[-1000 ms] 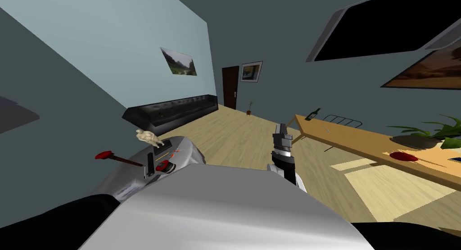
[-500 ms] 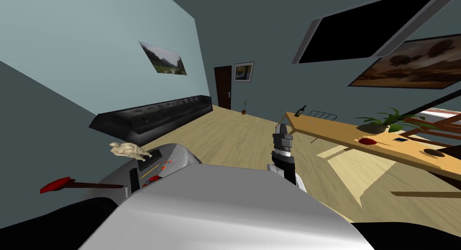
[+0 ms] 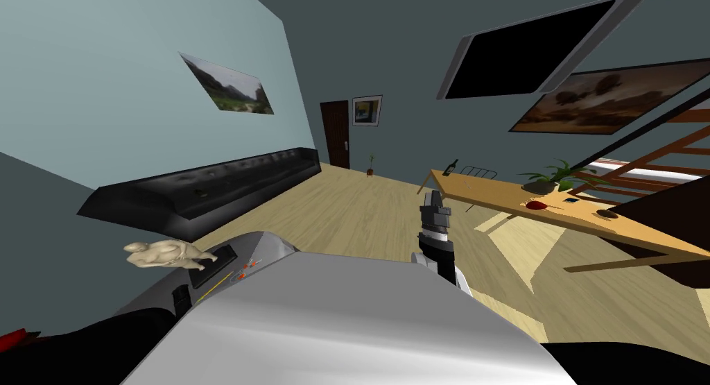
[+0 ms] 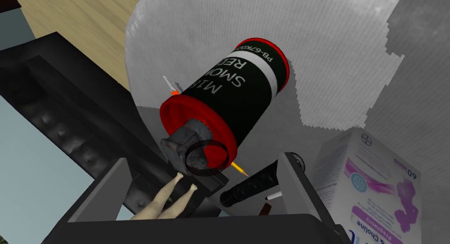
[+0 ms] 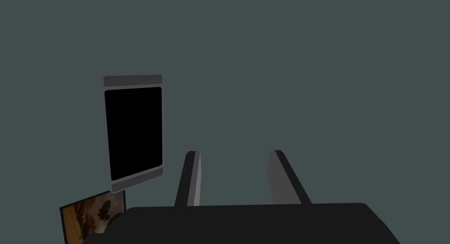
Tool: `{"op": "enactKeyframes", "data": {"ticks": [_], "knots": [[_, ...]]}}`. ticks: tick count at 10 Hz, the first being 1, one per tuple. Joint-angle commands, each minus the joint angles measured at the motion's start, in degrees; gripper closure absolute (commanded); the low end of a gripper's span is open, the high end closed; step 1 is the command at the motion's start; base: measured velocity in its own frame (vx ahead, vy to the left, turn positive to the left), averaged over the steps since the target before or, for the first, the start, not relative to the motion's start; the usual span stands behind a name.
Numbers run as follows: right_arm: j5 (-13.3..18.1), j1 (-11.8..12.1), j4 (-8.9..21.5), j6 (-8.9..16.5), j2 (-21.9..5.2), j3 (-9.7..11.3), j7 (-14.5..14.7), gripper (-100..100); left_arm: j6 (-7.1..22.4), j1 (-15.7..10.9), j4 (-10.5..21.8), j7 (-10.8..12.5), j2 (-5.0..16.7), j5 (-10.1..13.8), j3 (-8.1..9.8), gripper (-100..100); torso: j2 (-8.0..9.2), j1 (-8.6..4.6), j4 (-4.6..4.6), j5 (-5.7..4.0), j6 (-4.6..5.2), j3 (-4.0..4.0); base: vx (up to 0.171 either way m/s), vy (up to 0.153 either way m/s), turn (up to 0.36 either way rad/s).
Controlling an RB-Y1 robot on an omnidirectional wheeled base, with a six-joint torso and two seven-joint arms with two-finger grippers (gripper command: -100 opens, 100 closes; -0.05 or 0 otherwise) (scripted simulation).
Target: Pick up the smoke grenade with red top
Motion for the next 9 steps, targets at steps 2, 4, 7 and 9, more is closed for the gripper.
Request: {"op": "enactKeyframes", "data": {"ticks": [2,4,7,9], "knots": [[0.0,0.0,0.0,0.0,0.0,0.0,0.0,0,1.5,1.6,0.5,0.2,2.6,2.3,-0.09,-100,-0.02,-0.03,0.00,0.00,-0.03,-0.01,0.049,0.068,-0.124],[0.0,0.0,0.0,0.0,0.0,0.0,0.0,0,1.5,1.0,0.4,0.0,1.8,1.8,-0.13,0,0.08,-0.25,0.02,-0.04,-0.06,0.04,0.011,0.015,-0.011],[0.0,0.0,0.0,0.0,0.0,0.0,0.0,0,1.9,-3.0,3.6,0.2,0.1,0.3,-1.74,-100,0.15,-0.29,0.04,-0.05,-0.05,0.09,0.008,0.022,-0.040],[0.0,0.0,0.0,0.0,0.0,0.0,0.0,0,1.7,-2.3,3.2,0.2,0.4,0.5,-1.57,100,0.17,-0.33,0.04,-0.07,-0.06,0.10,0.002,0.006,-0.004]]}}
